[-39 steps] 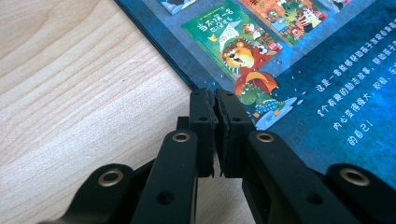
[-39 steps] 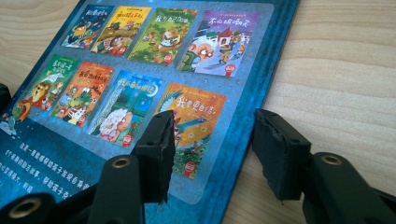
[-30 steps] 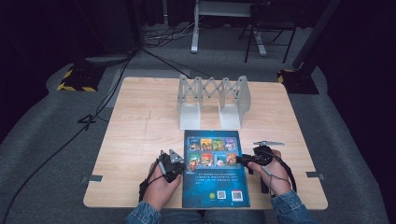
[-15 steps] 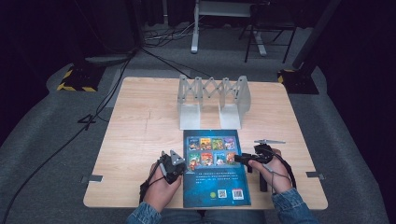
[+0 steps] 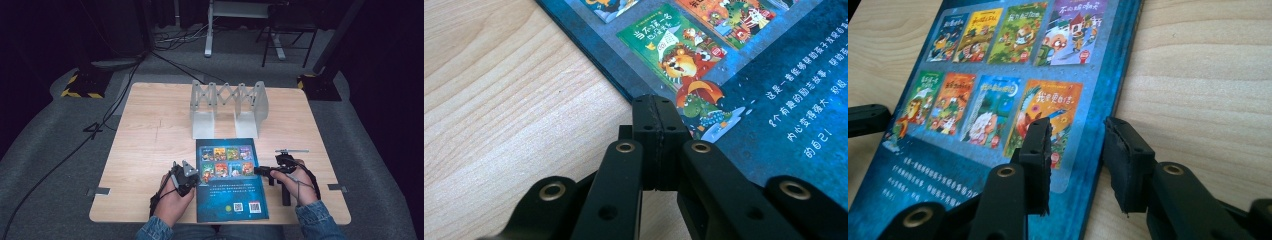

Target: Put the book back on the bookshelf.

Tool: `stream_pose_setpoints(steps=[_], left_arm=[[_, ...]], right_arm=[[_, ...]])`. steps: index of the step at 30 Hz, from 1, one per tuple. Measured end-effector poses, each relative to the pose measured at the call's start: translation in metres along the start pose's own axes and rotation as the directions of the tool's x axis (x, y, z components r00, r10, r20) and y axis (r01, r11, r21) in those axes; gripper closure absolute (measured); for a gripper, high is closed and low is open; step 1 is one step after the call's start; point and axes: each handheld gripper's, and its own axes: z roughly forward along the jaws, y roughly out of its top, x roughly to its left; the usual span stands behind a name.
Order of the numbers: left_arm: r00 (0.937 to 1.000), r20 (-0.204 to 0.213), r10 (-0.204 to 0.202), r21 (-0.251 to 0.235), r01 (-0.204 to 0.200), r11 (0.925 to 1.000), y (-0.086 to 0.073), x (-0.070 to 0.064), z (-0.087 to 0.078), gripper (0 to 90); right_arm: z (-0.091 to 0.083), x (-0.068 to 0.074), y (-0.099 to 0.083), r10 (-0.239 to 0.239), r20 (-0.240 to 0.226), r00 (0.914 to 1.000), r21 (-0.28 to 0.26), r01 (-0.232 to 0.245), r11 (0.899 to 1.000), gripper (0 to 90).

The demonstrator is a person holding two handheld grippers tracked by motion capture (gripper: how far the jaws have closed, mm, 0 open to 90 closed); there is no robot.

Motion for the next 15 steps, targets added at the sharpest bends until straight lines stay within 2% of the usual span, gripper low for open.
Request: stream_pose_setpoints(steps=[1, 2, 4, 6, 8, 10, 12, 13, 14, 15], left_arm=[[1.0000, 0.002, -0.002, 0.001, 0.002, 1.0000, 0.000, 0.000, 0.000, 89.6], [1.0000, 0.004, -0.005, 0.001, 0.005, 1.0000, 0.000, 0.000, 0.000, 89.6], [1.0000, 0.005, 0.003, 0.001, -0.003, 1.0000, 0.001, 0.000, 0.000, 89.6], [0.9999, -0.004, 0.012, 0.001, -0.012, 0.9999, 0.001, -0.001, 0.001, 89.6], [0.9997, -0.010, 0.020, 0.004, -0.020, 0.9998, 0.002, -0.002, 0.001, 89.6], [0.9998, -0.009, 0.018, 0.005, -0.018, 0.9998, 0.002, -0.002, 0.001, 89.6], [0.9998, -0.002, 0.017, 0.005, -0.017, 0.9998, 0.002, -0.001, 0.001, 89.6], [0.9999, 0.013, -0.005, 0.009, 0.005, 0.9999, 0.002, 0.001, 0.001, 89.6], [0.9999, 0.013, -0.005, 0.009, 0.005, 0.9999, 0.002, 0.001, 0.001, 89.6], [0.9999, 0.015, -0.001, 0.007, 0.001, 1.0000, 0.002, 0.002, 0.001, 89.6]], right_arm=[[-0.001, -0.003, 0.003, 0.024, -0.018, 0.9996, 0.015, -0.023, 1.000, 65.4], [-0.001, -0.003, 0.003, 0.024, -0.018, 0.9996, 0.015, -0.023, 1.000, 65.4], [0.002, -0.011, 0.009, 0.095, -0.063, 0.9935, 0.034, -0.093, 0.995, 63.1], [0.008, -0.014, 0.013, 0.145, -0.080, 0.9863, 0.010, -0.144, 0.990, 54.6], [0.014, -0.013, 0.016, 0.162, -0.074, 0.9841, -0.010, -0.163, 0.987, 52.3], [0.018, -0.010, 0.017, 0.147, -0.050, 0.9879, -0.047, -0.149, 0.988, 52.0], [0.019, -0.007, 0.018, 0.136, -0.034, 0.9901, -0.054, -0.137, 0.989, 52.9], [0.020, -0.002, 0.017, 0.098, 0.018, 0.9951, -0.053, -0.097, 0.994, 57.8], [0.020, -0.002, 0.017, 0.098, 0.018, 0.9951, -0.053, -0.097, 0.994, 57.8], [0.020, 0.000, 0.017, 0.102, 0.041, 0.9939, -0.058, -0.100, 0.993, 60.5]])
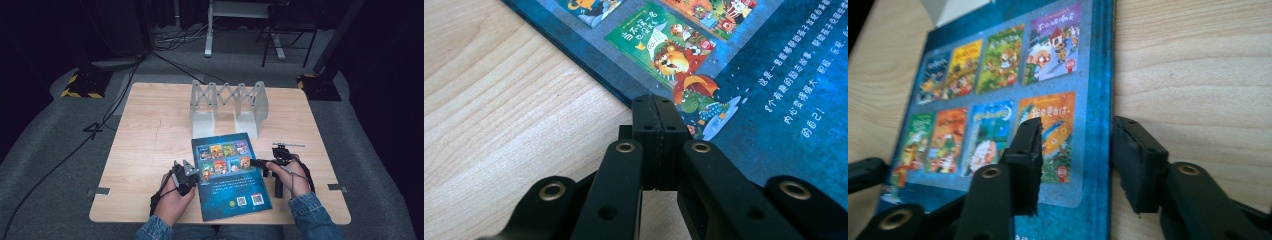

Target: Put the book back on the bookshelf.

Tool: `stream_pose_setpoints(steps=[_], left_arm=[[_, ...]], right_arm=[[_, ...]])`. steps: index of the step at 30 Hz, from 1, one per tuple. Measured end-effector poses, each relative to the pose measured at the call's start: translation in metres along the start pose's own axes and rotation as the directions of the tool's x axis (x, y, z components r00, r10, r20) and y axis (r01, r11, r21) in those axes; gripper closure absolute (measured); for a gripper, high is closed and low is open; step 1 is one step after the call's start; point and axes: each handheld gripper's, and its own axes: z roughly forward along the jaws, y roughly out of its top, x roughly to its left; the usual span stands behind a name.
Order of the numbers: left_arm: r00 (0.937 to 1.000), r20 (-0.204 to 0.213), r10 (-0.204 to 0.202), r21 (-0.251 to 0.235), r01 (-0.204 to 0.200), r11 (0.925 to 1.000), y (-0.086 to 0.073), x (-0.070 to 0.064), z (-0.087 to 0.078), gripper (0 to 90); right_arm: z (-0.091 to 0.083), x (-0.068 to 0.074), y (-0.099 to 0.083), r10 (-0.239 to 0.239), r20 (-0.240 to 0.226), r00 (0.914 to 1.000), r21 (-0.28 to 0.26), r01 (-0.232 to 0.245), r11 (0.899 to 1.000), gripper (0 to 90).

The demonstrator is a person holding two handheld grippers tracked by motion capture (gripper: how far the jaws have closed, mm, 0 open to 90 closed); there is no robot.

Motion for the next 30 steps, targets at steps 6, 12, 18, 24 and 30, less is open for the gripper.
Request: stream_pose_setpoints(steps=[6, 12, 18, 24, 30], left_arm=[[0.9999, -0.008, -0.010, 0.002, 0.010, 0.9999, 0.001, -0.001, 0.001, 89.6], [0.9997, -0.020, -0.010, -0.014, 0.010, 0.9999, -0.001, -0.002, 0.001, 89.6], [0.9996, 0.001, -0.028, -0.010, 0.028, 0.9996, -0.002, 0.002, 0.000, 89.6], [0.9997, -0.024, -0.010, -0.008, 0.010, 0.9999, -0.002, -0.001, -0.001, 89.6], [0.9995, -0.027, -0.014, -0.019, 0.013, 0.9997, -0.004, 0.000, -0.001, 89.6]], right_arm=[[-0.001, -0.017, 0.005, 0.113, -0.099, 0.9886, 0.048, -0.109, 0.993, 62.7], [0.002, -0.008, 0.002, 0.057, -0.055, 0.9969, -0.001, -0.057, 0.998, 62.9], [0.000, -0.020, -0.001, 0.183, -0.151, 0.9714, 0.059, -0.176, 0.983, 67.9], [-0.005, -0.017, -0.002, 0.163, -0.163, 0.9731, 0.072, -0.153, 0.986, 67.9], [-0.025, -0.008, 0.007, 0.171, -0.281, 0.9444, 0.053, -0.163, 0.985, 69.9]])
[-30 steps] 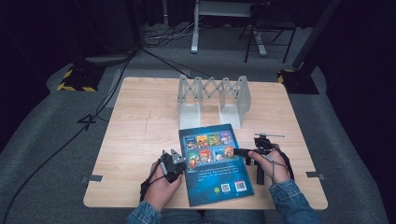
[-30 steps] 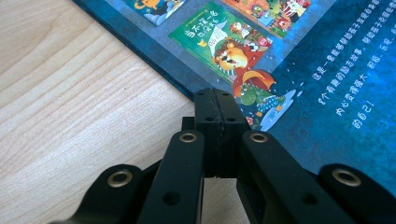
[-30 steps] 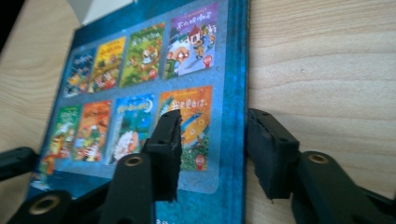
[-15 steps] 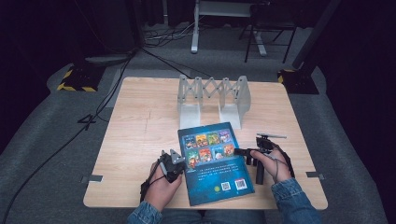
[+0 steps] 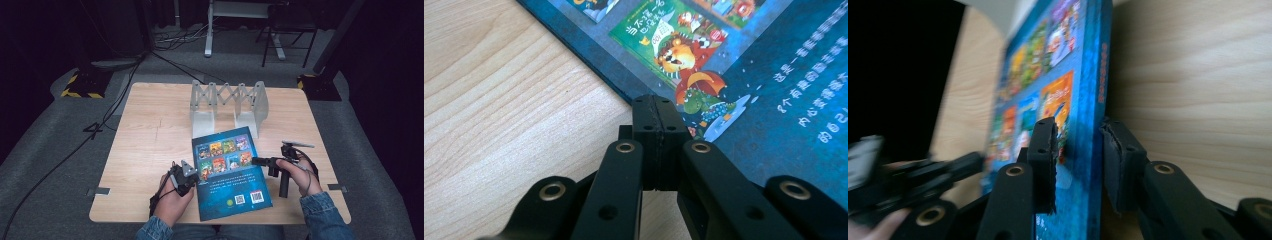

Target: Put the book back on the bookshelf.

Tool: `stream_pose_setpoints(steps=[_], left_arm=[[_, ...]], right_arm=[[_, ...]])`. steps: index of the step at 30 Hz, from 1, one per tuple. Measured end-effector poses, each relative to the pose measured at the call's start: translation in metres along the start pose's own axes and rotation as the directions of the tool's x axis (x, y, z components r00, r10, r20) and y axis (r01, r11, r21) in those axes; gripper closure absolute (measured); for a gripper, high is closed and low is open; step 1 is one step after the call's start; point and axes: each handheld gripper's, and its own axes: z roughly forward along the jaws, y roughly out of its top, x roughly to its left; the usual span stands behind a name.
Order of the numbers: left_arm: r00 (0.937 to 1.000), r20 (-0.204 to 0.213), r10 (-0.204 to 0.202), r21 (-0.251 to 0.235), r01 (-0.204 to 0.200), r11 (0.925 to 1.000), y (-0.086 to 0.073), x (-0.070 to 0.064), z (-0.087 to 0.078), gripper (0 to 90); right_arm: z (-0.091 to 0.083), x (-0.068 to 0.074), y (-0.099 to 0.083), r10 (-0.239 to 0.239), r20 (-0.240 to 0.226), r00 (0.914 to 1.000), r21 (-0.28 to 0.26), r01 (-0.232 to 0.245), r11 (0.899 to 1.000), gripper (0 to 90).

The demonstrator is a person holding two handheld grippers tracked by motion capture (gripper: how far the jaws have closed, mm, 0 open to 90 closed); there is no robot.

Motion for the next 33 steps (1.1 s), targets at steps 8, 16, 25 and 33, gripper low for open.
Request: stream_pose_setpoints(steps=[8, 16, 25, 33], left_arm=[[0.9999, 0.011, -0.002, 0.001, 0.002, 1.0000, -0.001, 0.003, -0.001, 89.3], [0.9987, -0.048, 0.016, 0.019, -0.016, 0.9997, -0.001, 0.004, -0.004, 86.0], [0.9967, -0.077, 0.025, 0.036, -0.022, 0.9991, -0.001, 0.007, -0.007, 84.6], [0.9987, -0.050, 0.006, -0.053, -0.008, 0.9986, -0.001, 0.009, -0.022, 64.3]], right_arm=[[0.000, 0.040, 0.002, -0.168, -0.032, 0.9853, 0.076, 0.170, 0.983, 68.6], [0.003, 0.075, -0.009, -0.267, -0.066, 0.9615, 0.102, 0.272, 0.957, 70.3], [0.012, 0.089, -0.012, -0.308, -0.054, 0.9498, 0.118, 0.312, 0.943, 70.3], [0.000, 0.091, -0.024, -0.307, -0.055, 0.9501, 0.065, 0.310, 0.948, 73.0]])
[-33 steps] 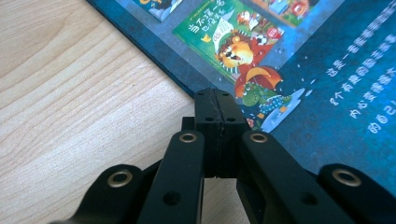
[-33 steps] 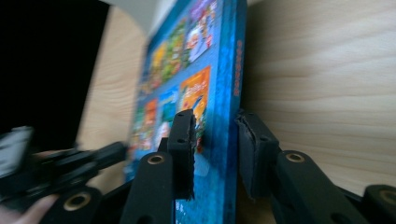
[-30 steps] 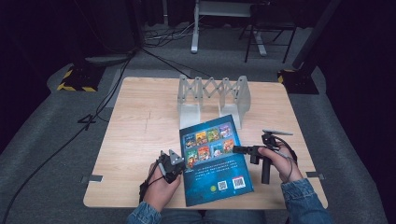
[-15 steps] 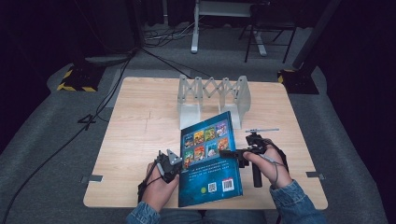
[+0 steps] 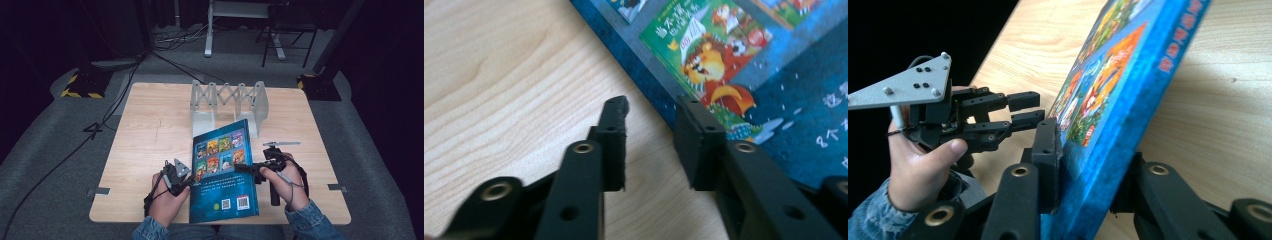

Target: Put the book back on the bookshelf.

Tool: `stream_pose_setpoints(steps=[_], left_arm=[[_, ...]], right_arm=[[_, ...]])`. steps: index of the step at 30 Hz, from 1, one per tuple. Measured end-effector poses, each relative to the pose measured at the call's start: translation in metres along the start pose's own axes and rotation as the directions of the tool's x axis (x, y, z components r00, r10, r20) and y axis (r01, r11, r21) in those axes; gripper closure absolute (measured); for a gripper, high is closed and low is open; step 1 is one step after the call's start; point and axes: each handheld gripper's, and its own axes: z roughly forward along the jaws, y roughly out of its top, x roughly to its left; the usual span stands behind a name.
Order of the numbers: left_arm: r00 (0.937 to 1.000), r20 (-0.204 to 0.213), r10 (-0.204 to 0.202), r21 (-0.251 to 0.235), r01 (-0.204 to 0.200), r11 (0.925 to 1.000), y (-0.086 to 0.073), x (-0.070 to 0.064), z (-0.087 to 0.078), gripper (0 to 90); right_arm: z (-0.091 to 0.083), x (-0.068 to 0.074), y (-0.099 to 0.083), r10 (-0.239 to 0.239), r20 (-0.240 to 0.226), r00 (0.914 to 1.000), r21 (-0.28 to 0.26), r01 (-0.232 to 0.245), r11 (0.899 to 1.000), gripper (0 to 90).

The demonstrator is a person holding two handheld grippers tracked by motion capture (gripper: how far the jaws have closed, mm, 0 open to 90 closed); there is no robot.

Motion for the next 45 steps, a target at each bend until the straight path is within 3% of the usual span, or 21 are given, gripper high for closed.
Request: stream_pose_setpoints(steps=[2, 4, 6, 8, 10, 13, 17, 18, 20, 23, 25, 26, 29, 36, 37, 38, 40, 44, 45], left_arm=[[0.9994, 0.034, -0.011, -0.043, 0.012, 0.9990, 0.001, 0.001, -0.007, 62.1], [0.9989, 0.044, -0.014, -0.071, 0.018, 0.9973, 0.002, 0.001, -0.011, 61.2], [0.9991, 0.038, -0.016, -0.108, 0.020, 0.9939, 0.002, 0.003, -0.017, 60.4], [0.9975, 0.046, -0.054, -0.139, 0.060, 0.9885, 0.001, 0.006, -0.021, 60.5], [0.9970, 0.035, -0.069, -0.159, 0.073, 0.9845, 0.000, 0.010, -0.025, 60.8], [0.9943, 0.031, -0.102, -0.165, 0.106, 0.9805, -0.002, 0.019, -0.027, 61.1], [0.9905, 0.047, -0.129, -0.144, 0.135, 0.9804, -0.006, 0.027, -0.023, 61.3], [0.9898, 0.052, -0.132, -0.140, 0.138, 0.9804, -0.008, 0.028, -0.022, 61.4], [0.9887, 0.052, -0.141, -0.138, 0.147, 0.9795, -0.009, 0.030, -0.021, 61.6], [0.9880, 0.048, -0.147, -0.132, 0.152, 0.9795, -0.011, 0.032, -0.019, 61.7], [0.9877, 0.042, -0.150, -0.119, 0.155, 0.9807, -0.012, 0.034, -0.017, 61.7], [0.9879, 0.042, -0.149, -0.113, 0.153, 0.9817, -0.013, 0.035, -0.015, 61.7], [0.9880, 0.031, -0.151, -0.085, 0.154, 0.9845, -0.017, 0.037, -0.009, 61.9], [0.9898, -0.027, -0.140, -0.024, 0.139, 0.9900, -0.026, 0.044, 0.004, 61.9], [0.9912, -0.033, -0.128, -0.024, 0.127, 0.9916, -0.027, 0.046, 0.005, 61.9], [0.9903, -0.045, -0.131, -0.033, 0.130, 0.9910, -0.028, 0.046, 0.005, 62.2], [0.9909, -0.049, -0.125, -0.033, 0.123, 0.9918, -0.028, 0.047, 0.005, 62.1], [0.9913, -0.052, -0.121, -0.043, 0.118, 0.9920, -0.029, 0.047, 0.006, 61.8], [0.9913, -0.053, -0.120, -0.043, 0.118, 0.9921, -0.030, 0.047, 0.006, 61.6]], right_arm=[[-0.007, 0.001, -0.005, 0.011, -0.019, 0.9998, -0.028, -0.012, 1.000, 75.0], [-0.013, 0.001, -0.009, 0.016, -0.042, 0.9990, -0.051, -0.018, 0.999, 76.7], [-0.018, 0.003, -0.010, 0.019, -0.059, 0.9981, -0.073, -0.023, 0.997, 78.7], [-0.024, 0.005, -0.011, 0.010, -0.078, 0.9969, -0.127, -0.020, 0.992, 80.8], [-0.032, 0.008, -0.010, -0.001, -0.106, 0.9944, -0.174, -0.017, 0.985, 82.9], [-0.042, 0.017, -0.007, -0.068, -0.096, 0.9930, -0.188, 0.049, 0.981, 83.1], [-0.048, 0.033, -0.009, -0.157, -0.074, 0.9848, -0.228, 0.137, 0.964, 83.4], [-0.050, 0.038, -0.009, -0.182, -0.059, 0.9815, -0.257, 0.161, 0.953, 83.5], [-0.056, 0.048, -0.010, -0.246, 0.005, 0.9693, -0.314, 0.235, 0.920, 83.6], [-0.068, 0.065, -0.008, -0.332, 0.161, 0.9293, -0.349, 0.369, 0.862, 83.6], [-0.074, 0.069, -0.007, -0.365, 0.228, 0.9025, -0.371, 0.427, 0.825, 83.7], [-0.076, 0.070, -0.006, -0.372, 0.245, 0.8955, -0.378, 0.441, 0.814, 83.6], [-0.084, 0.072, -0.005, -0.380, 0.288, 0.8790, -0.412, 0.472, 0.779, 83.7], [-0.095, 0.077, 0.000, -0.373, 0.404, 0.8352, -0.496, 0.543, 0.678, 83.6], [-0.096, 0.078, 0.001, -0.369, 0.425, 0.8263, -0.508, 0.556, 0.658, 83.6], [-0.097, 0.078, 0.002, -0.367, 0.444, 0.8173, -0.512, 0.568, 0.645, 83.6], [-0.098, 0.079, 0.005, -0.361, 0.502, 0.7863, -0.522, 0.608, 0.599, 83.6], [-0.100, 0.081, 0.012, -0.338, 0.544, 0.7681, -0.532, 0.627, 0.569, 83.6], [-0.100, 0.081, 0.015, -0.330, 0.563, 0.7578, -0.535, 0.638, 0.554, 83.6]])
